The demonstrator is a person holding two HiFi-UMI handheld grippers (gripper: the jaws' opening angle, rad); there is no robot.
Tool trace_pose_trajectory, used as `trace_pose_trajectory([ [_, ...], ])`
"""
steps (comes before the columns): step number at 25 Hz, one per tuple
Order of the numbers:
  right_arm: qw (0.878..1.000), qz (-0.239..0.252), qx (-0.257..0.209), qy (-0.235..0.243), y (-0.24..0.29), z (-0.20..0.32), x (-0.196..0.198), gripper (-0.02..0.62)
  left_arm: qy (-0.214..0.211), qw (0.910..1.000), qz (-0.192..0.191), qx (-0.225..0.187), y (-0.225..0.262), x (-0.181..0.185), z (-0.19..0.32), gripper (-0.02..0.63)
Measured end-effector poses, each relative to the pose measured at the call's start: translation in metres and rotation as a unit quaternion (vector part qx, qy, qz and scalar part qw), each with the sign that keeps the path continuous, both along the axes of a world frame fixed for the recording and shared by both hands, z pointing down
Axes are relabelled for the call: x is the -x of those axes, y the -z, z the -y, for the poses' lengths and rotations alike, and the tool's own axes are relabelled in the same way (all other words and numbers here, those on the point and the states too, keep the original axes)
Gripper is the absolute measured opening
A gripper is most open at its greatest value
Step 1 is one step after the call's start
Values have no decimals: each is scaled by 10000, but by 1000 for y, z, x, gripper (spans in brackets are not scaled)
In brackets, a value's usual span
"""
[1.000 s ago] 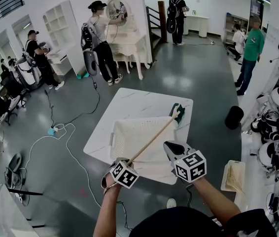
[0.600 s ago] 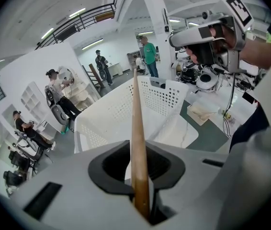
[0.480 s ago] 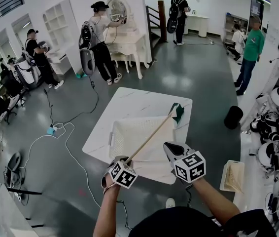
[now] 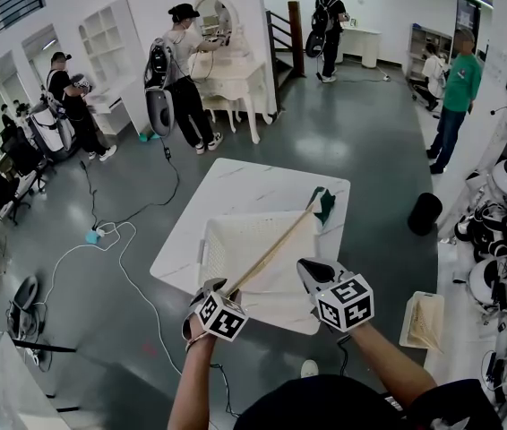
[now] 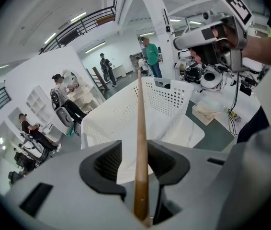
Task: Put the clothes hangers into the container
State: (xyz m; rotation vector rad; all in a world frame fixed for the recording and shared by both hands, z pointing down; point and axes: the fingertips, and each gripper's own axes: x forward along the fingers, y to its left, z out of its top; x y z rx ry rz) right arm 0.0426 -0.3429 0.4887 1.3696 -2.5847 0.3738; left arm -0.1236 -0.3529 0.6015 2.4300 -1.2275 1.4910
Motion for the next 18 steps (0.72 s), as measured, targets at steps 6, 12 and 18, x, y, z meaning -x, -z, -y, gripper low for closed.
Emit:
trace_pose_trajectory([
  [6, 10000, 0, 22, 23, -4, 1, 1, 18, 29, 9997, 67, -216, 3, 3, 4, 184],
  [12, 10000, 11, 62, 46, -5, 2, 3, 18, 130, 9988, 155, -449, 9, 11, 11, 215],
  [18, 9999, 0, 89, 49, -7, 2, 2, 18, 229, 9974, 227, -647, 12, 15, 16, 235],
])
